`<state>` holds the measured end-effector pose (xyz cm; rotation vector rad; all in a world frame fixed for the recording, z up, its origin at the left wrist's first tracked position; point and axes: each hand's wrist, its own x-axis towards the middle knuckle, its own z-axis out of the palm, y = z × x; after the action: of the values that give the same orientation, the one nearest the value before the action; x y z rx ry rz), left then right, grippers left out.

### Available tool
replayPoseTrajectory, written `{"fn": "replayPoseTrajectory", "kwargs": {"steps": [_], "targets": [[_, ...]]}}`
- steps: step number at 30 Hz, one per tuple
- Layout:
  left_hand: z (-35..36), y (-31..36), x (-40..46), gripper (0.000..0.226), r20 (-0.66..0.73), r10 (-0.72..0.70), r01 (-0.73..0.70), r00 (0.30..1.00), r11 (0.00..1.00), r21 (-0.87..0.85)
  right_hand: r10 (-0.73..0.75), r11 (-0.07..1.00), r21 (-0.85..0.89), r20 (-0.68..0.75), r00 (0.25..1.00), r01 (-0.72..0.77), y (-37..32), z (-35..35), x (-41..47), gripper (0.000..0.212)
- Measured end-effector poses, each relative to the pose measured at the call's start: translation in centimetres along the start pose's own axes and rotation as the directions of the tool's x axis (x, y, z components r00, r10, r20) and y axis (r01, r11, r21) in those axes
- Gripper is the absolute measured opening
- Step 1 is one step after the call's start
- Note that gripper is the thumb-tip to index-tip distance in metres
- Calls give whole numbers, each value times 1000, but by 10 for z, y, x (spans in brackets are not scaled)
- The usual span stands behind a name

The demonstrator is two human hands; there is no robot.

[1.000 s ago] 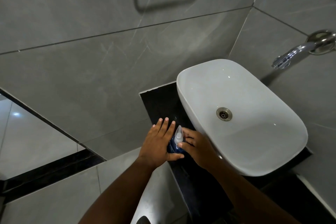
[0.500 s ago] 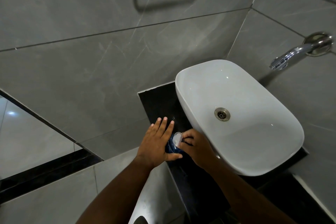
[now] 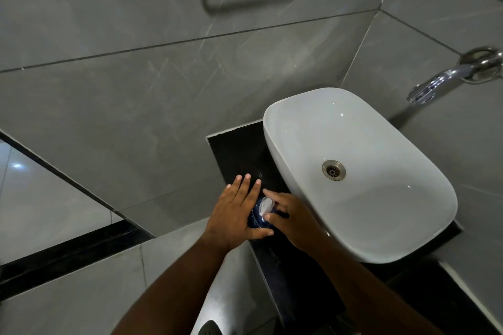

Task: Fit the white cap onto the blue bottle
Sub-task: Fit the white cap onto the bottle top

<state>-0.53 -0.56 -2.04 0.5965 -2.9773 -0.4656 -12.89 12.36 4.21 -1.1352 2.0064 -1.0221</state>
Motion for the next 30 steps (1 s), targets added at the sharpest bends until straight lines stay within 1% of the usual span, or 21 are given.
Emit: {"fn": "replayPoseTrajectory", "kwargs": {"steps": [2,3,5,7,10,11,13,15,17,19,21,23,26,30], "targets": [[1,0,0,108,3,-1,1,1000,1000,-9,-26,998,-56,-47,999,23,1,2,0,34],[1,0,0,108,5,-2,2,1000,1000,-9,2,999,-41,-83,997,-5,0,4,1,29],[1,0,0,108,7,-2,2,1000,1000,-6,78,997,8,-125,989,-78,0,6,2,27],[0,-1,0,108,5,0,0,1000,1000,-9,93,995,49,-93,991,-89,-1,5,3,31],[0,-1,0,108,0,4,-4,1000,1000,-16,22,1000,21,5,1000,-23,0,3,2,44],[0,-1,0,108,0,3,-3,1000,1000,-18,0,1000,-10,7,1000,0,1,2,2,43],[2,-1,1,108,2,-1,1,1000,1000,-26,-8,999,-31,-23,1000,8,2,2,2,33],[2,-1,1,107,4,-1,1,1000,1000,-26,26,1000,-7,-68,997,-26,1,4,3,25],[2,-2,1,108,7,1,0,1000,1000,-26,49,999,-8,-96,994,-50,1,5,5,23],[1,-3,1,108,12,10,-9,1000,1000,-26,49,999,-18,-80,996,-51,1,5,6,26],[0,-3,2,108,10,21,-21,1000,999,-28,38,999,8,-12,999,-38,0,1,6,33],[0,-4,2,108,5,24,-24,1000,999,-48,-17,999,-35,47,999,19,-1,-2,6,40],[1,-3,2,108,5,23,-23,1000,997,-69,-52,994,-96,56,997,57,-2,-4,7,25],[1,-4,3,109,18,27,-26,999,997,-68,-39,995,-86,20,999,41,-5,-5,9,23]]}}
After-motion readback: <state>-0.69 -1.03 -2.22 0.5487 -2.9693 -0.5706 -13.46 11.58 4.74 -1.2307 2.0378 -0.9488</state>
